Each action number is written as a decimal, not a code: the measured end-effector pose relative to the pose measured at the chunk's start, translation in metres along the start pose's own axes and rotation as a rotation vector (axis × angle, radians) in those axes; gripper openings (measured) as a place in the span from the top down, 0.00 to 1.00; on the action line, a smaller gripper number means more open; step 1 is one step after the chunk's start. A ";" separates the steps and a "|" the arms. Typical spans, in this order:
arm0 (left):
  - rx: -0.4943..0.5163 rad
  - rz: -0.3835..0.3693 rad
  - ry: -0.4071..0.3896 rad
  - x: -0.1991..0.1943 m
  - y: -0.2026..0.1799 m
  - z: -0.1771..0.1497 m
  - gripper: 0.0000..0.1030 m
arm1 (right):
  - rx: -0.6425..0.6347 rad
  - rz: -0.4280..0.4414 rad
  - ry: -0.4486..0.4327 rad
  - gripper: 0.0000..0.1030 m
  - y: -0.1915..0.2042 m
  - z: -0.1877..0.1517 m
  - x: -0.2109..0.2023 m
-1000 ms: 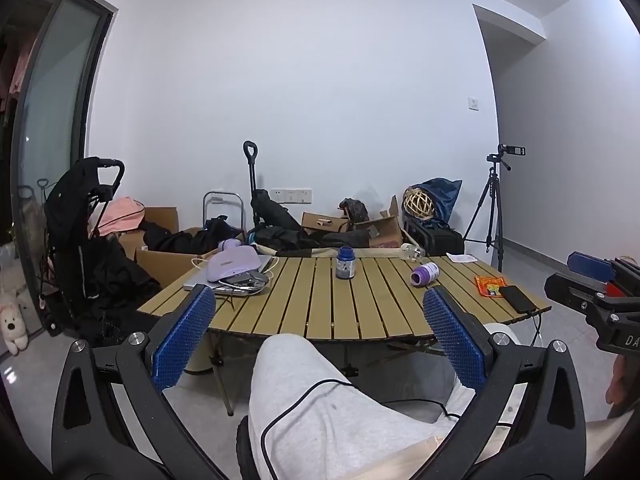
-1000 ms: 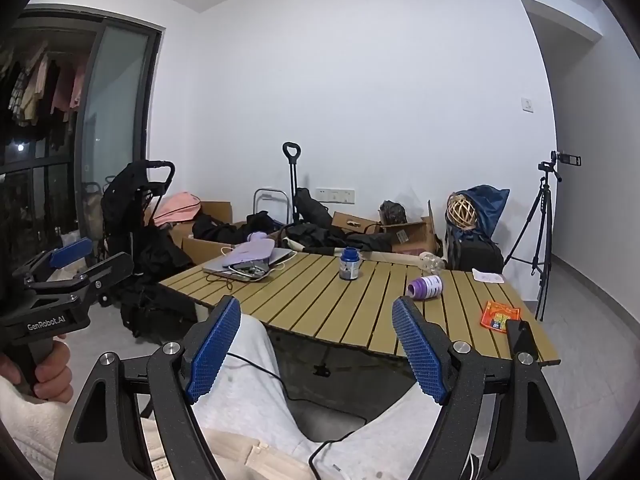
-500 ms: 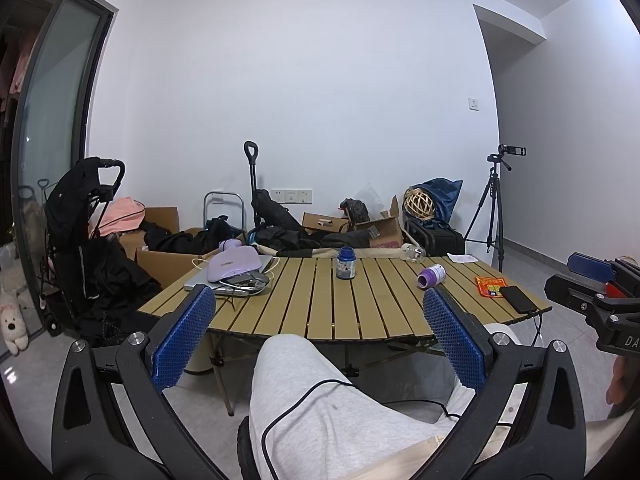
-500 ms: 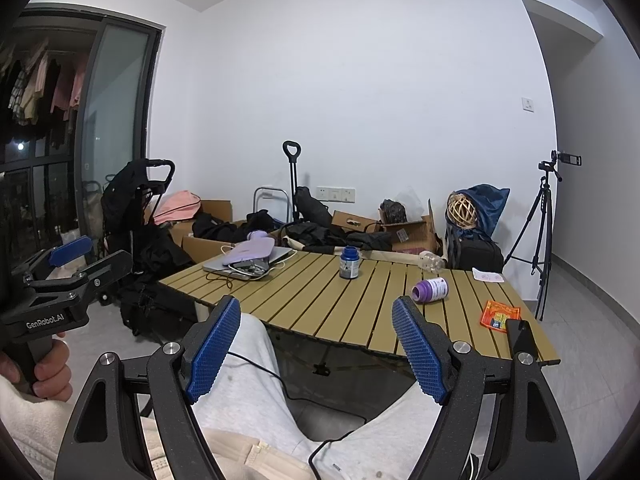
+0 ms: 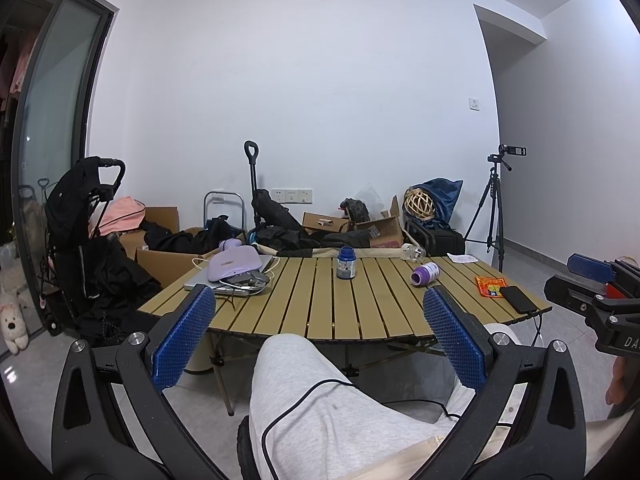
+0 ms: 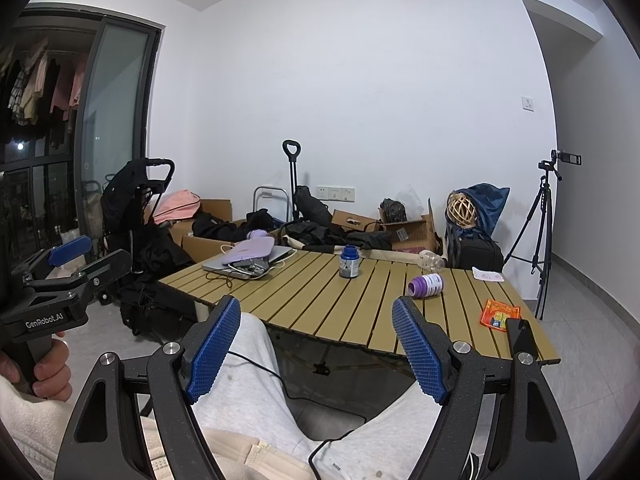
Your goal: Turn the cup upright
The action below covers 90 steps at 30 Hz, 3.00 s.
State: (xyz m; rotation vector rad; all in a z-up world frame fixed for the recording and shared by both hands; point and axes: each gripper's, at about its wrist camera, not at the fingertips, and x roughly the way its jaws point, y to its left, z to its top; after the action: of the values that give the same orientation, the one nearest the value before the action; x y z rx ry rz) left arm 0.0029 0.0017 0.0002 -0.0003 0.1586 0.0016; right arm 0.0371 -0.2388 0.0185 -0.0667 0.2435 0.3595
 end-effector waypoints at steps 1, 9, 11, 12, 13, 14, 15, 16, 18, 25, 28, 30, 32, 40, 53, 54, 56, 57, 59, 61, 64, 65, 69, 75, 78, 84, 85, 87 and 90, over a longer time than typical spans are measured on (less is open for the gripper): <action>0.000 0.000 0.000 0.000 0.000 0.000 0.00 | 0.000 0.000 0.000 0.19 0.000 0.000 0.000; 0.000 0.001 0.000 0.000 0.000 0.000 0.00 | 0.001 0.000 0.003 0.19 0.001 -0.001 0.000; 0.001 0.000 0.003 0.000 0.001 0.000 0.00 | 0.000 0.000 0.003 0.19 0.001 -0.002 0.001; 0.001 -0.001 0.005 0.000 0.001 0.001 0.00 | 0.001 0.000 0.003 0.19 0.001 -0.002 0.001; 0.000 -0.001 0.005 0.000 0.001 -0.001 0.00 | 0.001 0.001 0.004 0.19 0.001 -0.001 0.001; 0.000 -0.001 0.005 0.000 0.001 -0.001 0.00 | 0.001 0.001 0.005 0.19 0.001 -0.001 0.001; -0.001 -0.001 0.005 0.000 0.002 -0.001 0.00 | 0.001 0.000 0.005 0.19 0.001 -0.002 0.001; 0.000 -0.001 0.005 0.000 0.001 -0.001 0.00 | 0.001 0.000 0.004 0.19 0.001 -0.002 0.001; 0.000 -0.001 0.005 0.000 0.001 -0.001 0.00 | 0.001 0.001 0.007 0.19 0.001 -0.002 0.001; -0.001 -0.001 0.005 0.000 0.002 -0.001 0.00 | 0.001 0.001 0.008 0.19 0.002 -0.004 0.001; 0.000 -0.001 0.005 0.001 0.001 -0.001 0.00 | 0.001 0.001 0.008 0.19 0.002 -0.004 0.002; 0.000 -0.001 0.006 0.001 0.002 -0.001 0.00 | 0.001 0.001 0.008 0.19 0.002 -0.004 0.001; -0.001 -0.001 0.006 0.000 0.002 -0.001 0.00 | 0.001 0.001 0.009 0.19 0.002 -0.004 0.002; 0.000 -0.001 0.007 0.001 0.002 -0.001 0.00 | 0.002 0.001 0.013 0.19 0.002 -0.006 0.003; -0.039 -0.111 0.154 0.115 0.014 0.036 0.00 | 0.000 -0.013 0.111 0.19 -0.044 0.017 0.066; -0.059 -0.096 0.178 0.136 0.017 0.038 0.00 | 0.018 -0.024 0.122 0.19 -0.054 0.019 0.078; -0.090 -0.088 0.203 0.179 0.020 0.039 0.00 | 0.048 -0.039 0.163 0.19 -0.075 0.023 0.109; -0.097 -0.098 0.210 0.197 0.018 0.039 0.00 | 0.054 -0.042 0.209 0.19 -0.087 0.022 0.132; -0.117 -0.120 0.257 0.242 0.009 0.035 0.00 | 0.062 -0.041 0.281 0.19 -0.102 0.019 0.170; -0.116 -0.145 0.317 0.283 -0.003 0.031 0.00 | 0.076 -0.050 0.358 0.19 -0.126 0.014 0.219; -0.105 -0.156 0.373 0.336 -0.022 0.022 0.00 | 0.107 -0.082 0.416 0.19 -0.154 0.010 0.277; -0.103 -0.163 0.388 0.352 -0.029 0.018 0.00 | 0.122 -0.097 0.431 0.19 -0.163 0.009 0.294; -0.116 -0.171 0.478 0.422 -0.054 0.003 0.00 | 0.260 -0.114 0.479 0.19 -0.205 0.002 0.355; -0.128 -0.180 0.577 0.512 -0.075 -0.008 0.00 | 0.459 -0.166 0.509 0.19 -0.262 -0.008 0.440; -0.119 -0.168 0.587 0.549 -0.085 -0.013 0.00 | 0.483 -0.255 0.516 0.19 -0.282 -0.014 0.480; -0.074 -0.167 0.544 0.596 -0.094 -0.027 0.00 | 0.642 -0.363 0.539 0.19 -0.322 -0.035 0.542; -0.090 -0.171 0.545 0.601 -0.091 -0.033 0.00 | 0.640 -0.379 0.553 0.19 -0.324 -0.040 0.551; -0.080 -0.193 0.581 0.612 -0.090 -0.045 0.00 | 0.650 -0.351 0.565 0.19 -0.325 -0.052 0.564; 0.002 -0.215 0.578 0.615 -0.093 -0.052 0.00 | 0.696 -0.205 0.525 0.33 -0.319 -0.067 0.570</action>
State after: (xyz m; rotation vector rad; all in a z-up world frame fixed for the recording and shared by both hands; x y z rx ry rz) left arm 0.6023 -0.0904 -0.1479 -0.0154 0.7357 -0.2146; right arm 0.6532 -0.3505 -0.1808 0.5030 0.8617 0.0312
